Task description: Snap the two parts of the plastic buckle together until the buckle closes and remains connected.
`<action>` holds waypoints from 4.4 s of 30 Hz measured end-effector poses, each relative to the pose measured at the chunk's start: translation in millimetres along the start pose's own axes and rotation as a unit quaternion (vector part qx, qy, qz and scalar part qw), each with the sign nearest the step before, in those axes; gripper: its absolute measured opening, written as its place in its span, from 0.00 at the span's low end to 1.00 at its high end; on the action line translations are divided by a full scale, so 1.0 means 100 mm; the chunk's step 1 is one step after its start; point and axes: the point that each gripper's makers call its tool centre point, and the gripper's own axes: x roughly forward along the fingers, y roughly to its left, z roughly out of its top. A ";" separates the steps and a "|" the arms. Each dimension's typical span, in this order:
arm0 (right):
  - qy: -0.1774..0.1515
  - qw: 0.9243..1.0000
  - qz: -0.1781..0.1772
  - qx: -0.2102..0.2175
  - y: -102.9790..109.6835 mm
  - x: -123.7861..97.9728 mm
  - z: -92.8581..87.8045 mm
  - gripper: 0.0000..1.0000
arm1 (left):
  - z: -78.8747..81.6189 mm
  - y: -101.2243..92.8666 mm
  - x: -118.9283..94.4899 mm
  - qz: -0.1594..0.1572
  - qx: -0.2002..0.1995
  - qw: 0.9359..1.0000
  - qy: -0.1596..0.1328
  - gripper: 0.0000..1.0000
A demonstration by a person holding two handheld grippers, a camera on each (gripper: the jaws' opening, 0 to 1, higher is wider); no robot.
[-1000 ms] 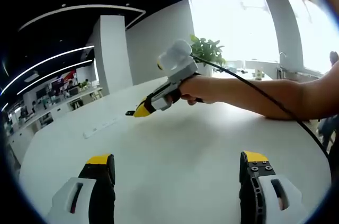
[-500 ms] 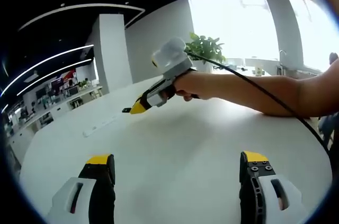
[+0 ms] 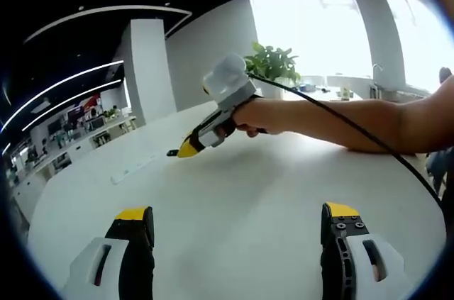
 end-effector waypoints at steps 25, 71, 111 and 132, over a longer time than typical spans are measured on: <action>0.015 1.000 0.010 0.006 0.01 0.04 -0.12 0.10 | -0.07 0.00 0.03 0.001 0.009 1.000 0.015 0.99; -0.002 0.999 0.037 0.004 0.03 0.07 -0.14 0.43 | -0.17 -0.04 0.08 -0.003 0.029 0.999 0.037 0.99; -0.147 0.988 -0.024 0.050 -0.24 -0.22 0.47 1.00 | -0.08 0.46 -0.08 0.046 -0.084 0.995 -0.018 0.94; -0.150 0.987 -0.033 0.044 -0.24 -0.25 0.46 1.00 | -0.06 0.30 -0.03 0.032 -0.058 0.998 -0.023 0.96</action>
